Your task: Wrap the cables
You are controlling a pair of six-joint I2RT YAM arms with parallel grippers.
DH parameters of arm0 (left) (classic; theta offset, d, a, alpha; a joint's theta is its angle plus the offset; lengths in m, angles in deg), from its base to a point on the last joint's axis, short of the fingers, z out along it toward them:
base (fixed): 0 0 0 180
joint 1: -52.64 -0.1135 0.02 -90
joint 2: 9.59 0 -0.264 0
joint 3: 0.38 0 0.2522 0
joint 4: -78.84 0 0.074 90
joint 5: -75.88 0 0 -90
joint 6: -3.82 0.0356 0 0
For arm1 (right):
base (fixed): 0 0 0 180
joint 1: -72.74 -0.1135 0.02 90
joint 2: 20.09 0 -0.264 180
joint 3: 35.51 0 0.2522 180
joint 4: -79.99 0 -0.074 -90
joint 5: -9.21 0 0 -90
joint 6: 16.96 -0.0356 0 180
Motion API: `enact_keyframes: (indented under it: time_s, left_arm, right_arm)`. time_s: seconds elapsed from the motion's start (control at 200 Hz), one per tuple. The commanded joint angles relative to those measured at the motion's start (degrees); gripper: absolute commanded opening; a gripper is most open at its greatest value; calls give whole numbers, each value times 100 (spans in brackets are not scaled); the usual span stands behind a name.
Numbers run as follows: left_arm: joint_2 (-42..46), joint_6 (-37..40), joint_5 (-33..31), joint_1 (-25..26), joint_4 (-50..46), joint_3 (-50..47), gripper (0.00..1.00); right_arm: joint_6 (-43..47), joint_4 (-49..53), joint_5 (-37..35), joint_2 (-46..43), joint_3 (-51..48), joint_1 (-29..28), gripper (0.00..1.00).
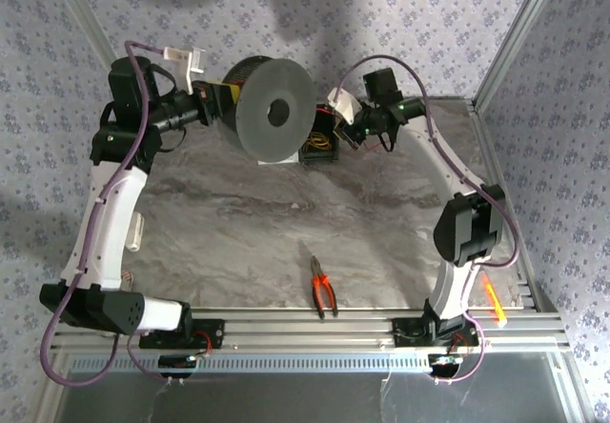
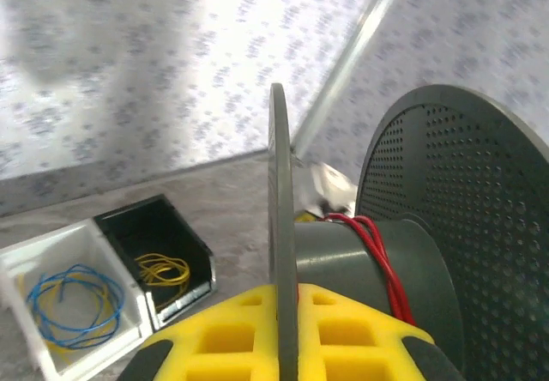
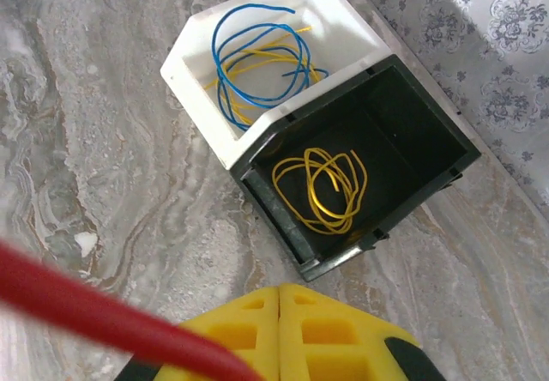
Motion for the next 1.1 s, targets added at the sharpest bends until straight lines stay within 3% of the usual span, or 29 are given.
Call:
enact_keyframes:
  time_s: [0.0, 0.19, 0.315, 0.575, 0.72, 0.914, 1.094]
  left_arm:
    - [9, -1024, -1416, -171, 1232, 389, 0]
    - [-160, -2178, -2477, -331, 1844, -104, 0]
    - [-337, -2356, -2982, -311, 1678, -23, 0]
    - [-833, -528, -5129, 709, 530, 634, 0]
    - [-1121, 122, -5922, 1151, 334, 760, 0]
    - [-1421, 947, -6375, 1674, 68, 1038, 0]
    - [-1247, 847, -5865, 1684, 131, 909, 0]
  right_arm:
    - [-392, -259, -299, -267, -613, -86, 0]
    - [-529, -566, -376, -598, -1110, -570, 0]
    - [-521, -674, -521, -717, -1382, -1072, 0]
    - [-459, -513, -347, -776, -905, -2181, 0]
    - [-419, -329, 11, -724, -451, -2482, 0]
    - [-475, -146, -10, -639, -274, -2535, 0]
    - [-732, -143, 195, -489, -512, -2270, 0]
